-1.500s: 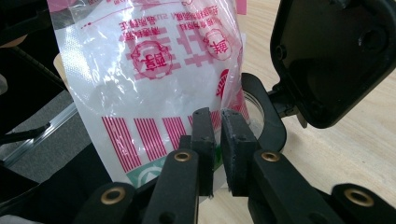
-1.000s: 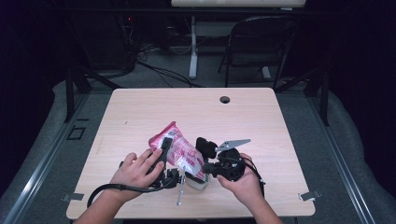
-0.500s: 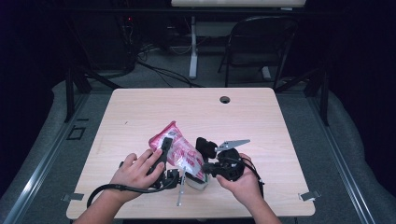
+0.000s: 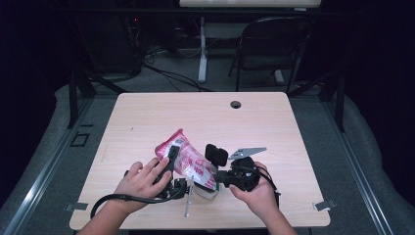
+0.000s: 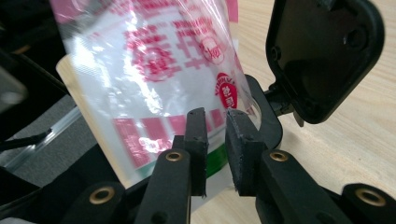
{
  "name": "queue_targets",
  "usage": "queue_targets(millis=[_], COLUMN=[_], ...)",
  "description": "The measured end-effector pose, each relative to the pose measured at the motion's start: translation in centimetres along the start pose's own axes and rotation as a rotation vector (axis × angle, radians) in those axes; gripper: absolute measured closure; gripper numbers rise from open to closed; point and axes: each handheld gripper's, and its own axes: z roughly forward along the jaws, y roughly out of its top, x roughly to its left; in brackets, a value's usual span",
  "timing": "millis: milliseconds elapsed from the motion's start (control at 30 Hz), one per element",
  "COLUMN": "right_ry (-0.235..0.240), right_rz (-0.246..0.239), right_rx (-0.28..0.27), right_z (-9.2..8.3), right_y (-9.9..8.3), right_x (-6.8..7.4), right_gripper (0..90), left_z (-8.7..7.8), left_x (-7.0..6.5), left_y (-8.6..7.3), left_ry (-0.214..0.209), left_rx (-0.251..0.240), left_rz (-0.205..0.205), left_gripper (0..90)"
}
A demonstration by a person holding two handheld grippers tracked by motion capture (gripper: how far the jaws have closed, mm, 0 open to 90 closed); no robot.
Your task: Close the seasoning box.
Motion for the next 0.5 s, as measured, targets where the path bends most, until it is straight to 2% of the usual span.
queue_targets(millis=[33,267,433,500], right_ry=[0.007,0.021,0.029,0.031], right_rz=[0.0,-0.027,-0.031,-0.032], right_rx=[-0.004,-0.017,-0.013,-0.017], right_z=[-0.2,-0.9,-0.9,-1.0], right_y=[0.0,0.3,0.3,0.3], right_x=[0.0,0.8,1.0,1.1], right_gripper=[78.0,77.0,74.1,73.9], left_z=[0.0,0.1,0.2,0.2], left_x=[0.0,-0.2,-0.2,-0.1], left_y=[0.0,0.0,0.1,0.1], left_ry=[-0.002,0.0,-0.01,0.001], left_rx=[-0.003,0.0,0.004,0.003], left_rz=[0.016,0.014,0.008,0.013], left_gripper=[70.2,70.3,70.3,70.4])
